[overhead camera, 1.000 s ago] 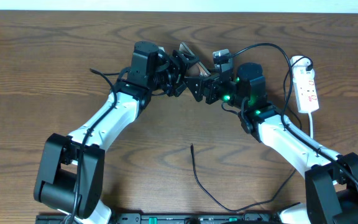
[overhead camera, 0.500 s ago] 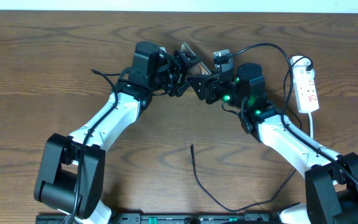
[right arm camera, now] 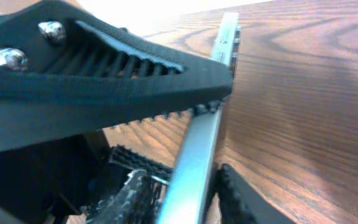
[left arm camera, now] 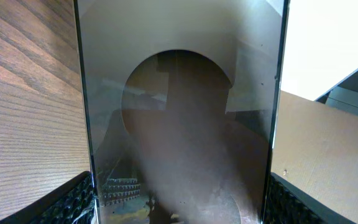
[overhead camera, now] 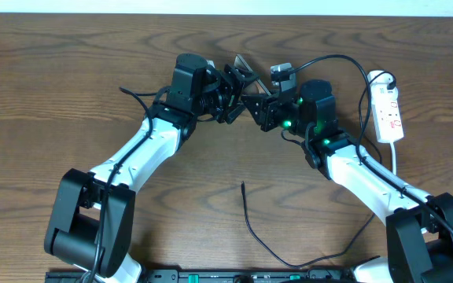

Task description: Plug charger to phone and switch on socket

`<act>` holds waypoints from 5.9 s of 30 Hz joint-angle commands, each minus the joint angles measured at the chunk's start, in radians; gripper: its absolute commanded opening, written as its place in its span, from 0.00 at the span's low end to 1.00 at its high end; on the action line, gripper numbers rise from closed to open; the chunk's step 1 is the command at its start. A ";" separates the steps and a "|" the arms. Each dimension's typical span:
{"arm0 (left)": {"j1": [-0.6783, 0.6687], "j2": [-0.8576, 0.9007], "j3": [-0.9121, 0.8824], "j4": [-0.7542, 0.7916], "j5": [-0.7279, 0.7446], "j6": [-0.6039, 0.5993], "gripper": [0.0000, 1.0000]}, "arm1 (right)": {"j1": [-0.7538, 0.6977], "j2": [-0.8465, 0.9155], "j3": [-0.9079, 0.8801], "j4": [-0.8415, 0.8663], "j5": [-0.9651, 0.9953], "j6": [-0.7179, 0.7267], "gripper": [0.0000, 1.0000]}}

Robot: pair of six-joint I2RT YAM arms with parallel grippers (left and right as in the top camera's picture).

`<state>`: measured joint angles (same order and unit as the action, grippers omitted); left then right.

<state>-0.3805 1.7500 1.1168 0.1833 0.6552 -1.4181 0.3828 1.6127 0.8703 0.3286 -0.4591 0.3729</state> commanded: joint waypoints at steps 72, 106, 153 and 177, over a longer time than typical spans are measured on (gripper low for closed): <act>0.217 -0.022 -0.002 0.245 0.265 0.045 0.94 | -0.083 -0.002 0.019 0.283 -0.209 1.375 0.01; 0.153 -0.022 -0.002 0.238 0.092 0.044 0.68 | 0.071 -0.002 0.019 0.304 -0.011 1.430 0.01; 0.154 -0.022 -0.002 0.238 0.050 0.017 0.08 | 0.123 -0.002 0.019 0.288 0.001 1.527 0.02; 0.362 -0.022 -0.002 0.238 0.220 0.077 0.07 | 0.081 -0.002 0.019 0.296 -0.049 1.395 0.99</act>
<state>-0.0864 1.7485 1.1000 0.4088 0.7639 -1.3918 0.4831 1.6169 0.8810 0.6197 -0.4751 1.8580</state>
